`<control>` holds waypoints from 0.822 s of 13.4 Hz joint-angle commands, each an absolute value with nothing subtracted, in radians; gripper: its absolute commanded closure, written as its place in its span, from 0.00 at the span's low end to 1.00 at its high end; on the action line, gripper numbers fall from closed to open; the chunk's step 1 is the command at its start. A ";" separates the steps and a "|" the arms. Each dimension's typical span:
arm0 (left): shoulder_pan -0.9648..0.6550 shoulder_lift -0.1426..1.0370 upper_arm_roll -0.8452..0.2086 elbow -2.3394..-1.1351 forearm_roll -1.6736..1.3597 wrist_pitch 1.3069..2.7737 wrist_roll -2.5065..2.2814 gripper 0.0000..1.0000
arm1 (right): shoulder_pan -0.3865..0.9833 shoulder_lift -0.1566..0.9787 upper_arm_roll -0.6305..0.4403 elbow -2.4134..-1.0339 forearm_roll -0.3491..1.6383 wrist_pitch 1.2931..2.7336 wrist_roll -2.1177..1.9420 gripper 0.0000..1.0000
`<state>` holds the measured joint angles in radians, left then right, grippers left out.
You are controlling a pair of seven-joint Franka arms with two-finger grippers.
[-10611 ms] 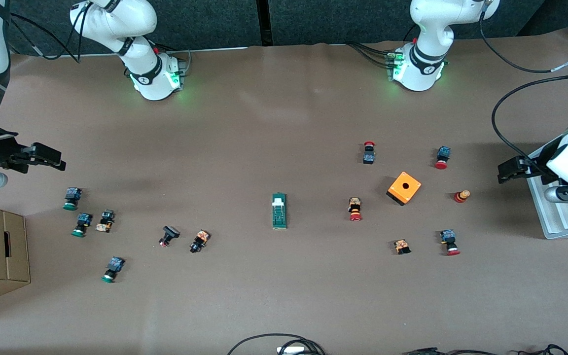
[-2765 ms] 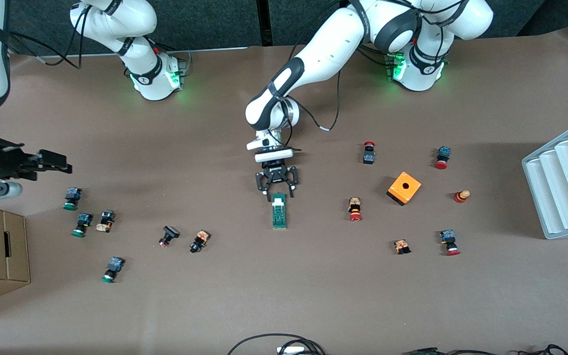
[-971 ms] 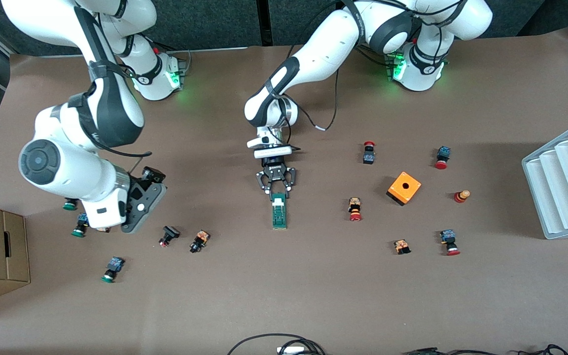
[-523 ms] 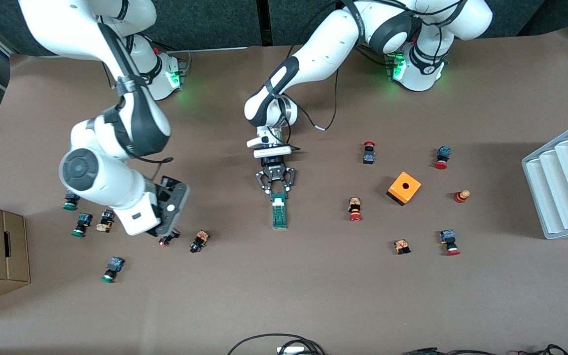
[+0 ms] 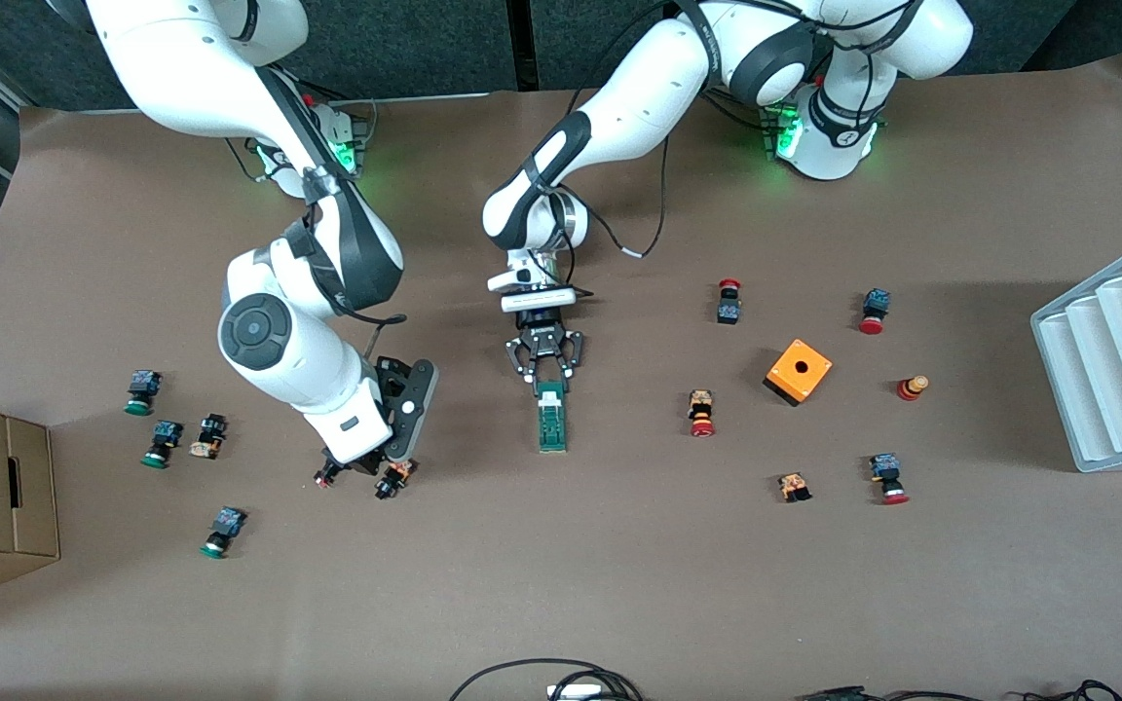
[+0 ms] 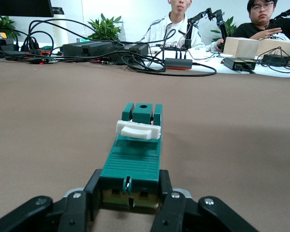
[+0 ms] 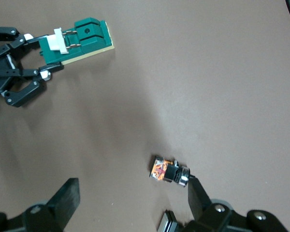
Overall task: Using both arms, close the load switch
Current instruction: 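Position the right gripper above the white lever of the switch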
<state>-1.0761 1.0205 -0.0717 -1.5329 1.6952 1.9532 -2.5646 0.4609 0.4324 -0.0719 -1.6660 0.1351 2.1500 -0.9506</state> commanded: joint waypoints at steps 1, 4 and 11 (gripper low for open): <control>-1.078 1.046 -0.063 -1.511 1.698 1.965 -2.576 0.57 | 0.480 0.465 -0.078 -1.641 0.161 2.167 -0.963 0.00; -1.078 1.046 -0.063 -1.511 1.698 1.965 -2.576 0.57 | 0.518 0.495 -0.080 -1.641 0.163 2.192 -0.966 0.00; -1.078 1.046 -0.063 -1.513 1.698 1.965 -2.577 0.57 | 0.604 0.546 -0.083 -1.647 0.156 2.261 -0.963 0.00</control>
<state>-1.0763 1.0205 -0.0716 -1.5329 1.6952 1.9532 -2.5647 0.6082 0.5240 -0.0730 -1.6654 0.1353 2.2446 -0.9466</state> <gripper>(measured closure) 0.502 0.000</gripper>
